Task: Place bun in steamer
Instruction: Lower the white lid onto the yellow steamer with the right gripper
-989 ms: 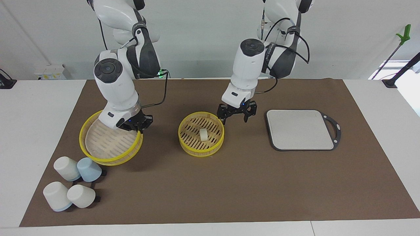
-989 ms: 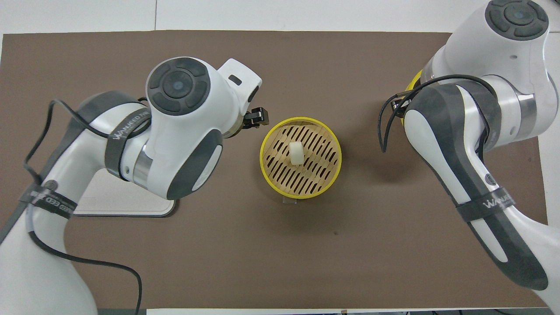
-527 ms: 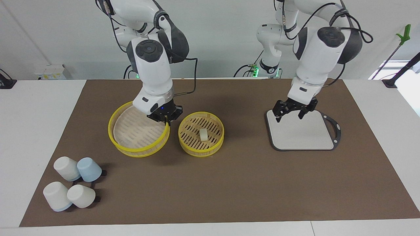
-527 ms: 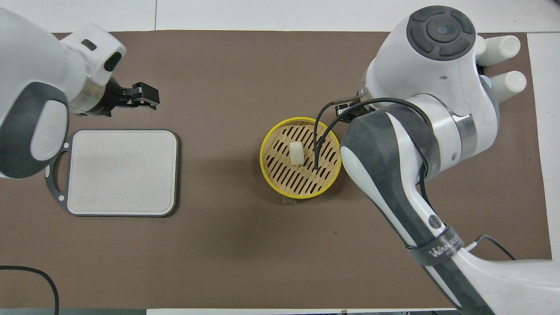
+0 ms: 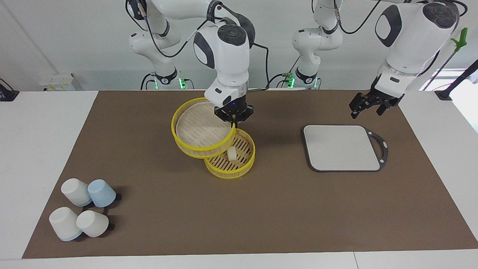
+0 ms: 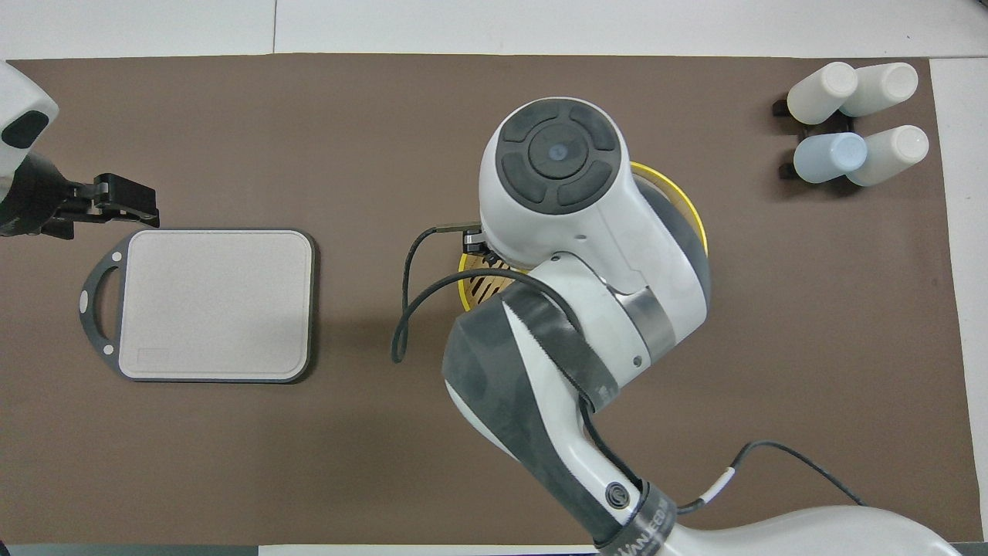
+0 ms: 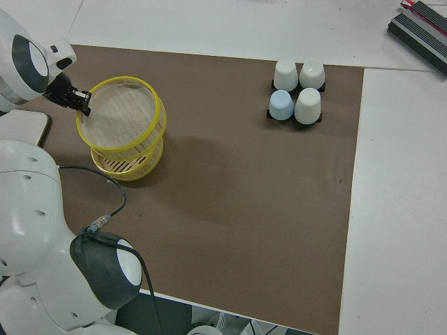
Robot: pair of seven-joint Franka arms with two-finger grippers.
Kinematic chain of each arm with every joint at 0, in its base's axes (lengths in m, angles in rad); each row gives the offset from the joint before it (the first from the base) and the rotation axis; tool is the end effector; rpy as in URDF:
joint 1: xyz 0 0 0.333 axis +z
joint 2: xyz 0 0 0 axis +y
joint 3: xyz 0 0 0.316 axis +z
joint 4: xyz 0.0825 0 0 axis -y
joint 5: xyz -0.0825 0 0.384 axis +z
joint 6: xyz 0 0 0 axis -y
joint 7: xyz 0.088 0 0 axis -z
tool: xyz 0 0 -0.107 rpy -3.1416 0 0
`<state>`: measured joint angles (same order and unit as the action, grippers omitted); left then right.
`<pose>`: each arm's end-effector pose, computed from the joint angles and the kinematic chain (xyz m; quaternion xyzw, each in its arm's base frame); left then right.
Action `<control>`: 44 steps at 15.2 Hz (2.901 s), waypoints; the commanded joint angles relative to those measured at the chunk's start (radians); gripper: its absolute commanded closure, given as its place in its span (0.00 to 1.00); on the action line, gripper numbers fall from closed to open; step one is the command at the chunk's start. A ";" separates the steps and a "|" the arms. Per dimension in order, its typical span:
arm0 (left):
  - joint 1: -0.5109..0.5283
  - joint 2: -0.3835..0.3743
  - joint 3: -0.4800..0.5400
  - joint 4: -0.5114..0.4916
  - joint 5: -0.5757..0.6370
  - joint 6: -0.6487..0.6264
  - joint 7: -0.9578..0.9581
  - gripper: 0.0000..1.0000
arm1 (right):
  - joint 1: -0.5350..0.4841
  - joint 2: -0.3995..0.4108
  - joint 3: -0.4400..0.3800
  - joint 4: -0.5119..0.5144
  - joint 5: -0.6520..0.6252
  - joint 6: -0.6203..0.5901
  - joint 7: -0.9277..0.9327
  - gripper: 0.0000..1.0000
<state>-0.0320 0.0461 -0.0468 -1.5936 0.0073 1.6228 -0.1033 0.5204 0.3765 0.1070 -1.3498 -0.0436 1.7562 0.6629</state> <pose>0.5702 -0.0437 0.5923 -0.9999 -0.0120 0.0082 0.0033 0.5565 0.3837 0.5154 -0.9997 0.0181 -0.0139 0.0081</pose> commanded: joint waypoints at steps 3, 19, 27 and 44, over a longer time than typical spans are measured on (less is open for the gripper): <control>0.021 -0.075 -0.001 -0.118 -0.027 -0.003 0.070 0.00 | 0.084 0.171 -0.003 0.155 -0.106 0.022 0.070 1.00; 0.024 -0.112 0.001 -0.132 -0.041 0.045 0.103 0.00 | 0.061 0.136 -0.001 -0.040 -0.036 0.200 0.037 1.00; 0.024 -0.117 0.001 -0.134 -0.041 0.045 0.103 0.00 | 0.064 0.122 0.000 -0.095 -0.033 0.278 0.037 1.00; 0.021 -0.117 -0.001 -0.134 -0.041 0.029 0.099 0.00 | 0.085 0.131 -0.003 -0.120 -0.050 0.276 0.011 1.00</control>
<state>-0.0188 -0.0434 -0.0461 -1.6978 -0.0182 1.6489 -0.0204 0.6116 0.5322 0.1066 -1.4343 -0.0917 2.0195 0.7124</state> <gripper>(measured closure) 0.000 0.916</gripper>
